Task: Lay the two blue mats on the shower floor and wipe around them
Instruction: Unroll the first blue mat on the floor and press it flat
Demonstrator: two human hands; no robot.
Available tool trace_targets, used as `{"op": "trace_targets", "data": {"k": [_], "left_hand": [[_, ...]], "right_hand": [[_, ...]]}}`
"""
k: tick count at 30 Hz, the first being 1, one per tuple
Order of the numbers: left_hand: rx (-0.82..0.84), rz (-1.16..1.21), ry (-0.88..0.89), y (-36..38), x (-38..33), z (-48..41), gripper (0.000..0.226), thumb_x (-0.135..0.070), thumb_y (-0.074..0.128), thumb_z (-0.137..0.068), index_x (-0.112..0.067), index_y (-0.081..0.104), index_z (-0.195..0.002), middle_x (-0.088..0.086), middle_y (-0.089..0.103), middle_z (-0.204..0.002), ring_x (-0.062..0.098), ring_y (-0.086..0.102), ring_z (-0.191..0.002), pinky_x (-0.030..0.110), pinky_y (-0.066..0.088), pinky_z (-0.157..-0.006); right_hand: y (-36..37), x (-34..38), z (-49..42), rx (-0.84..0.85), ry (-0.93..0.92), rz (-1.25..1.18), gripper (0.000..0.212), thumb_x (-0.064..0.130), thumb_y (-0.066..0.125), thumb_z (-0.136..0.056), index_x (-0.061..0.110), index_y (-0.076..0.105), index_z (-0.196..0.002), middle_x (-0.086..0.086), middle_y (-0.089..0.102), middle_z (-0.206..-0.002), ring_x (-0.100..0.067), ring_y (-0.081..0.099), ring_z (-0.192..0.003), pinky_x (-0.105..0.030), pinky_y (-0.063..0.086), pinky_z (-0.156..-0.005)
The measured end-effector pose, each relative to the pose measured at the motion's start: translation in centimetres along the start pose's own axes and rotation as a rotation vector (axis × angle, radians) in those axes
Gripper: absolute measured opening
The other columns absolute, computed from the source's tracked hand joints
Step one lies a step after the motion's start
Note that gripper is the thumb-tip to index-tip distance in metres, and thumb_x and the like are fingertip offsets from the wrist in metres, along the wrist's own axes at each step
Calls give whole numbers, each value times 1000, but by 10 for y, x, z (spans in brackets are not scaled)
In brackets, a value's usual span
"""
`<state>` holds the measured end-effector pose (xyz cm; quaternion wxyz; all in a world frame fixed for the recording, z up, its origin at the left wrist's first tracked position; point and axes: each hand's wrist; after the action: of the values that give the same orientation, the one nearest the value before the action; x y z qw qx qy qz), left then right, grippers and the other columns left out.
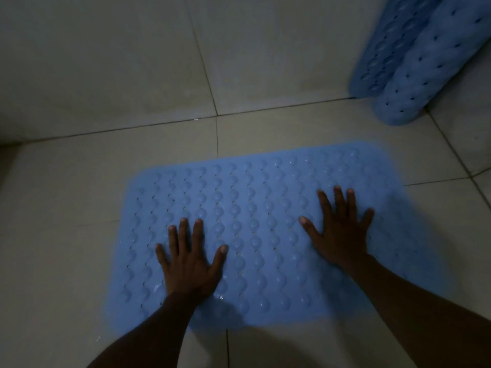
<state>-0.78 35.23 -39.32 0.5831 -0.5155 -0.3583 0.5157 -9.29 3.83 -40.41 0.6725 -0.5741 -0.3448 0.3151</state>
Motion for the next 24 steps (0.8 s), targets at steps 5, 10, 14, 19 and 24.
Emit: {"op": "trace_targets", "data": {"k": [5, 10, 14, 19, 24], "left_hand": [[-93, 59, 135, -19, -46, -44, 85, -80, 3, -88, -36, -16, -158, 2, -25, -167, 24, -23, -154, 49, -18, -122], [-31, 52, 211, -18, -102, -97, 81, -75, -1, -89, -36, -20, -157, 1, -29, -166, 25, -29, -152, 51, -17, -122], [22, -10, 236, -7, -110, -107, 77, -72, 4, -95, -35, -22, -157, 1, -34, -164, 26, -31, -151, 55, -11, -124], [28, -41, 231, -7, -112, -107, 78, -73, 6, -96, -34, -25, -156, 2, -36, -163, 26, -31, -151, 56, -10, -123], [83, -45, 236, -13, -113, -110, 80, -73, 6, -94, -33, -26, -156, 4, -38, -162, 30, -32, -150, 60, -8, -123]], "right_hand": [[-15, -4, -31, -84, -15, -83, 79, 75, 14, -89, 32, 25, -155, -3, 14, -167, -27, 4, -154, -65, 3, -117], [-26, -2, -80, -118, -47, -64, 77, 70, 16, -91, 29, 23, -157, -3, 13, -167, -25, 5, -154, -60, 7, -120], [-7, -5, -88, -132, -95, -16, 75, 67, 22, -93, 26, 27, -156, -6, 18, -166, -29, 12, -153, -62, 15, -119], [-4, -5, -88, -148, -108, 14, 74, 66, 26, -95, 26, 24, -157, -8, 18, -166, -30, 12, -154, -59, 15, -119], [-10, -2, -90, -106, -97, 60, 76, 66, 25, -94, 23, 25, -157, -11, 18, -165, -33, 14, -153, -61, 15, -118]]}}
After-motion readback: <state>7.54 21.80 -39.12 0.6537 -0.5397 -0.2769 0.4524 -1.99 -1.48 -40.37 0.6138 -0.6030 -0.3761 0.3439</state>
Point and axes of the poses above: each hand's wrist, its own z-axis away from the middle knuckle, its own y-axis out of the palm, x = y × z
